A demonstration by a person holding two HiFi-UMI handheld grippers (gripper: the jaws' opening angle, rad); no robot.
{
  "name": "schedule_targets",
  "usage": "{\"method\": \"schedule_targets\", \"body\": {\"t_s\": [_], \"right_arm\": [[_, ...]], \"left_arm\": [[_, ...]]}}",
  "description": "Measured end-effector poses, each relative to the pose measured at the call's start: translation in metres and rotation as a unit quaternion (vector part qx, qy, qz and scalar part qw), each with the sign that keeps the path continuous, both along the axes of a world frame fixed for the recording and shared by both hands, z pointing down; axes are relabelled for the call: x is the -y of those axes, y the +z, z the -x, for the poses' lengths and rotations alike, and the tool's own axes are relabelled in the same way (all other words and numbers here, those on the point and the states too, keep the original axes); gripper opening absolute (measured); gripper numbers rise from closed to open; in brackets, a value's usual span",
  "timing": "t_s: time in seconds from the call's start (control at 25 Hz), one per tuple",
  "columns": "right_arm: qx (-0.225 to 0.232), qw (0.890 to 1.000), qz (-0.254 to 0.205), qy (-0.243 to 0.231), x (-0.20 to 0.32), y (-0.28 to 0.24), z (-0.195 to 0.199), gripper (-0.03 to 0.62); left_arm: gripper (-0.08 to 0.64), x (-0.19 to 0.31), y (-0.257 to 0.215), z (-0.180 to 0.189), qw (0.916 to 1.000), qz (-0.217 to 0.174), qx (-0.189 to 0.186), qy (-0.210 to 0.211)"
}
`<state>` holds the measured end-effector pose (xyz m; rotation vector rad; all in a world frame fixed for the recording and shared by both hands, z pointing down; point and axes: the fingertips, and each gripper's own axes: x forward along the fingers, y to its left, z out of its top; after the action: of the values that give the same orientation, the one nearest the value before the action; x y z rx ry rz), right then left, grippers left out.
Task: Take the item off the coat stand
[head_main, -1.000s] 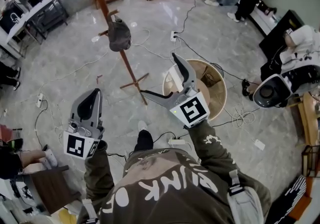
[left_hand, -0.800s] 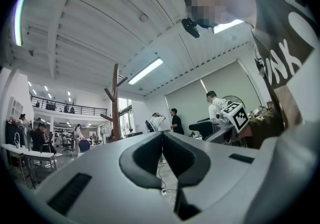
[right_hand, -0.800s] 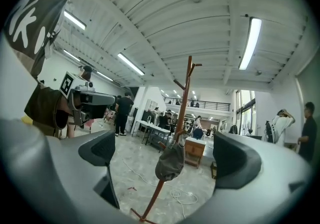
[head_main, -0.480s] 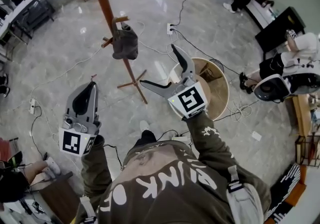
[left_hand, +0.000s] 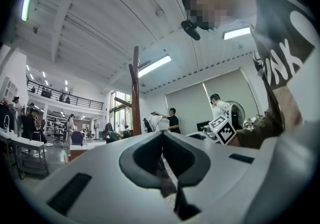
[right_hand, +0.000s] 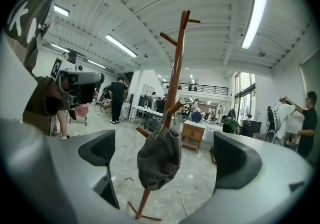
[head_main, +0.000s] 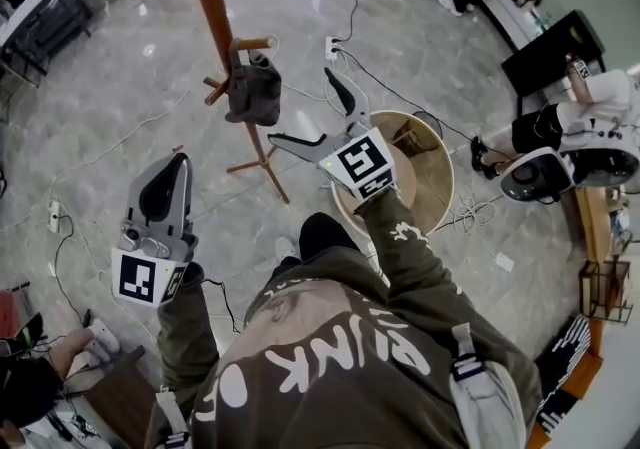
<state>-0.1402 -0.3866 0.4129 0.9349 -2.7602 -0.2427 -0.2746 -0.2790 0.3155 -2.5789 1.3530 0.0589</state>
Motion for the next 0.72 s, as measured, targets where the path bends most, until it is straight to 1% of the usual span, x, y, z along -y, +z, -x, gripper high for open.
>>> {"method": "schedule_targets", "body": {"t_s": [0.2, 0.4, 0.56, 0.72], "right_arm": [[-0.003, 1.000, 0.012, -0.017, 0.039, 0.013, 0.016, 0.595], [0.000, 0.999, 0.028, -0.046, 0.077, 0.035, 0.032, 0.595], [0.003, 0.995, 0.054, -0.085, 0.100, 0.056, 0.051, 0.595], [0.007, 0.988, 0.074, -0.139, 0.102, 0.071, 0.072, 0.595]], "left_arm": [[0.005, 0.024, 0.003, 0.006, 0.9999, 0.008, 0.005, -0.013], [0.005, 0.058, 0.003, 0.014, 0.9987, 0.012, 0.010, -0.048], [0.005, 0.088, 0.002, 0.011, 0.9979, 0.018, 0.015, -0.060], [0.005, 0.101, 0.007, 0.005, 0.9978, 0.023, 0.017, -0.060]]}}
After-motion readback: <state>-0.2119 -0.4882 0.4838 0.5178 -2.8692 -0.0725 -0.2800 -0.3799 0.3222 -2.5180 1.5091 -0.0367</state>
